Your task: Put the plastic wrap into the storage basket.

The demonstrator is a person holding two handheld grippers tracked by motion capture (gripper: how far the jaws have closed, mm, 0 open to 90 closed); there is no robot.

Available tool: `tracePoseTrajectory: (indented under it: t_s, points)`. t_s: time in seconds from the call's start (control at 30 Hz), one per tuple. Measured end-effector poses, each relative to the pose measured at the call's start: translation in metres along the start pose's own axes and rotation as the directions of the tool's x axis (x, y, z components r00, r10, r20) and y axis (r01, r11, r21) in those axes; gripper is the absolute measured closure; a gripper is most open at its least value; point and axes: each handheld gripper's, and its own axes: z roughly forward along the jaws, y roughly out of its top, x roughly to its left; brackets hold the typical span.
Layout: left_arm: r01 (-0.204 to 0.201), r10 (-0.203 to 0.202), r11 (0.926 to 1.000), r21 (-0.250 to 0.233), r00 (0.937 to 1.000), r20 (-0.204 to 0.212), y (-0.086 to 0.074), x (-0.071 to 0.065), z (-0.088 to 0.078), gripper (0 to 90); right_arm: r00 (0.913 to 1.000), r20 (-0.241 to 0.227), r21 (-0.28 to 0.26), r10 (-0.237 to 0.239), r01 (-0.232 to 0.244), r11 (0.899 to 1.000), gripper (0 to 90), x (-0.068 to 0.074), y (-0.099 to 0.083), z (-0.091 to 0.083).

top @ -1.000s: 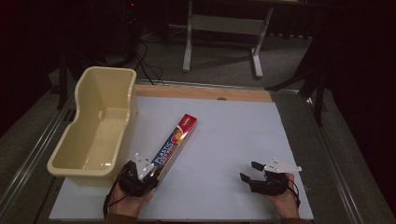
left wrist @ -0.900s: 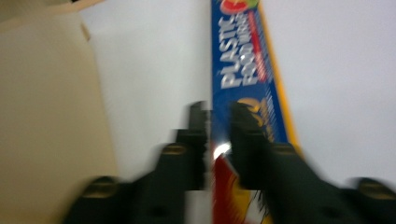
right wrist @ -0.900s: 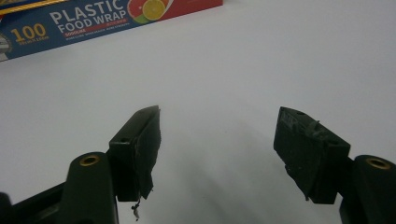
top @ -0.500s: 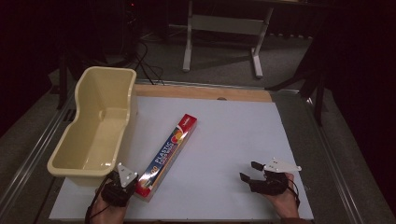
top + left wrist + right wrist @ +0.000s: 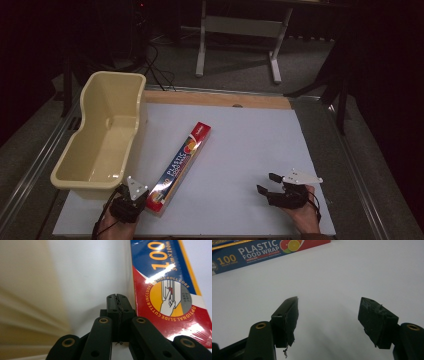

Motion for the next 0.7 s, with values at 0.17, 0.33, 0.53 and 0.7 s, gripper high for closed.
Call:
tracePoseTrajectory:
  t_s: [0.17, 0.33, 0.53, 0.7]
  points:
    - [-0.035, 0.035, 0.9994, -0.008, 0.9934, 0.11, 0.0, -0.024, 0.008, 90.0, 1.0, 0.005, 0.001, 0.001, -0.001, 1.0, 32.5, 0.0, 0.0, 0.0]
    - [-0.077, 0.086, 0.9957, -0.052, 0.9761, 0.2, 0.006, -0.044, 0.016, 90.0, 1.0, 0.007, 0.0, 0.004, -0.004, 1.0, 32.6, 0.0, 0.0, 0.0]
    - [-0.097, 0.118, 0.9916, -0.086, 0.9493, 0.291, 0.021, -0.065, 0.03, 90.0, 0.9998, 0.015, 0.007, 0.013, -0.013, 1.0, 32.6, -0.001, 0.001, 0.001]
    - [-0.136, 0.173, 0.9831, -0.123, 0.9093, 0.378, 0.032, -0.09, 0.043, 90.0, 0.9987, 0.029, 0.02, 0.041, -0.042, 0.999, 33.5, -0.002, 0.0, 0.002]
